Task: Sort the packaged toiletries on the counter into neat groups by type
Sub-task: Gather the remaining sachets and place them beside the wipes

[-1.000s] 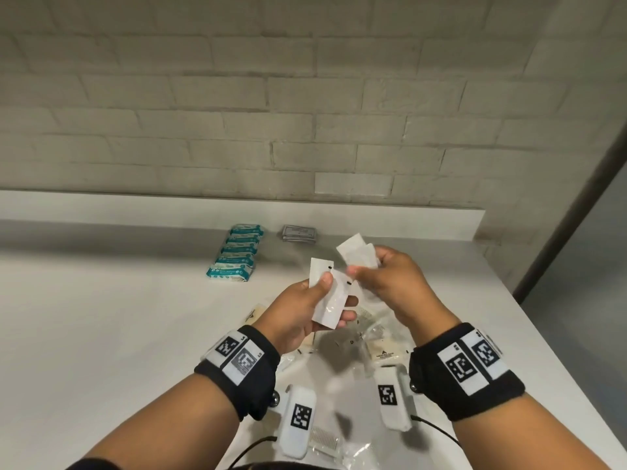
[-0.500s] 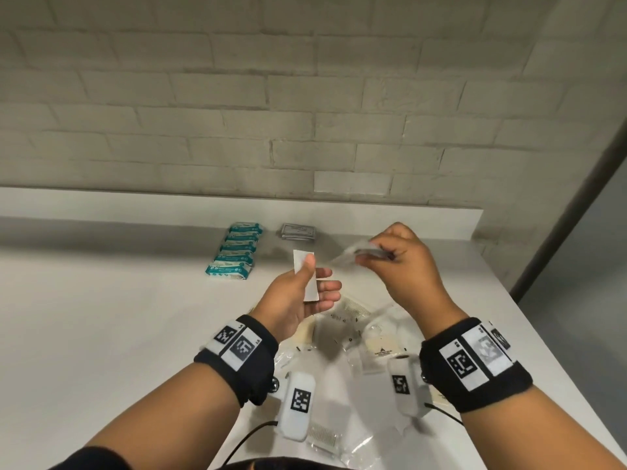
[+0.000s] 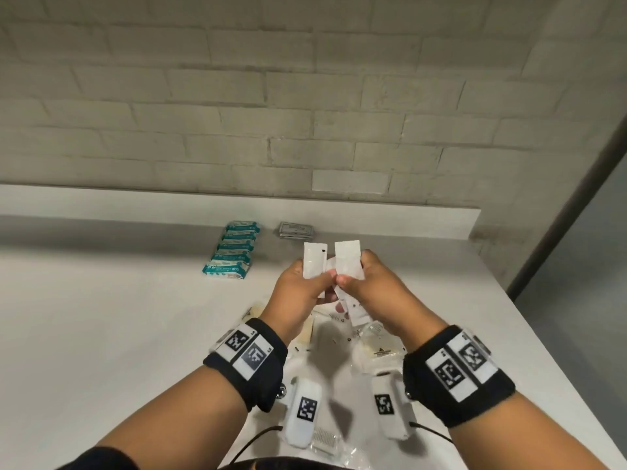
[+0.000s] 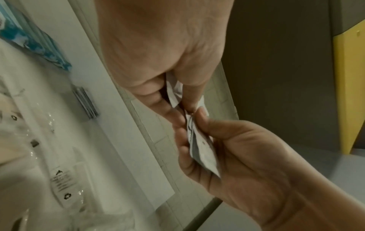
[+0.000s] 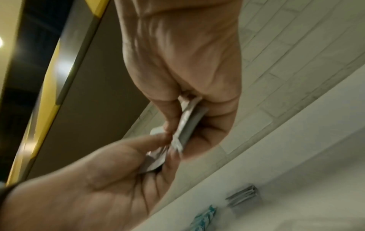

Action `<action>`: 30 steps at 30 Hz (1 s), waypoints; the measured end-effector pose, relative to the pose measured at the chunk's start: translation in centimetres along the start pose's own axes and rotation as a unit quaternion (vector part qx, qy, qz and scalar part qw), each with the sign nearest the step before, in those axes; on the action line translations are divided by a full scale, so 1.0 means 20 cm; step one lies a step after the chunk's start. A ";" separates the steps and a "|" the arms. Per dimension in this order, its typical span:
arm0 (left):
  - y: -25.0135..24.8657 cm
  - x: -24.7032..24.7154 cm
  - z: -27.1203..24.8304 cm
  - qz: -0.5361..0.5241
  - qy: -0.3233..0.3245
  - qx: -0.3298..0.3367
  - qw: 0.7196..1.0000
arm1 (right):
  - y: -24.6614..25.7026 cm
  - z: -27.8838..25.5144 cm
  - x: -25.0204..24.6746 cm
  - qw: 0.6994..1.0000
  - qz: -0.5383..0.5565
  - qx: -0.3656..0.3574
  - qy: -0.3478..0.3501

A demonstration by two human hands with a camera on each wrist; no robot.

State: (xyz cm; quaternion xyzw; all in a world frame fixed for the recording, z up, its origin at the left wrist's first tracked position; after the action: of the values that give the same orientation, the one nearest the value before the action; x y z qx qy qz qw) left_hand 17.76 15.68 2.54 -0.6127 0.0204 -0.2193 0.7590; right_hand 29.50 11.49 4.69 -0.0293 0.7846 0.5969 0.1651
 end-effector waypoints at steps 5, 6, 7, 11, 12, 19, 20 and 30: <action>0.04 -0.07 -0.02 0.020 0.001 -0.054 0.998 | -0.07 0.04 -0.08 0.997 -0.003 0.027 -0.071; 0.05 -0.09 -0.02 0.023 0.004 -0.082 0.996 | -0.10 0.05 -0.10 0.997 0.005 0.038 -0.067; 0.08 -0.12 -0.03 0.025 0.008 -0.109 0.994 | -0.11 0.06 -0.12 0.997 0.011 0.046 -0.063; 0.09 -0.14 -0.03 0.100 0.078 -0.128 0.984 | -0.09 0.06 -0.21 0.997 0.000 0.050 -0.064; 0.08 -0.13 -0.03 0.129 0.107 -0.114 0.979 | -0.07 0.05 -0.23 0.997 0.001 0.044 -0.062; -0.06 -0.05 0.03 0.213 0.185 -0.035 0.959 | 0.13 -0.05 -0.07 0.979 -0.191 -0.024 0.068; -0.08 -0.04 0.04 0.204 0.179 -0.024 0.962 | 0.13 -0.05 -0.02 0.974 -0.209 -0.028 0.080; -0.05 0.02 -0.04 -0.092 0.076 -0.086 0.989 | 0.08 -0.04 0.18 0.993 -0.002 -0.035 0.112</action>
State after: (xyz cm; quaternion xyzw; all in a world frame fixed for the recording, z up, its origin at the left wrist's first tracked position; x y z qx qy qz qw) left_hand 17.65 14.62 3.31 -0.6562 0.0406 -0.3318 0.6765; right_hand 25.45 11.64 5.23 -0.1031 0.7766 0.6168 0.0764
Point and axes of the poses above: each hand's wrist, its own z-axis towards the middle knuckle, its own x-axis out of the palm, y = z × x, the point moved 8 cm from there along z, towards the middle knuckle, and after that the axes turned 13 degrees about x, right-handed, at the moved point
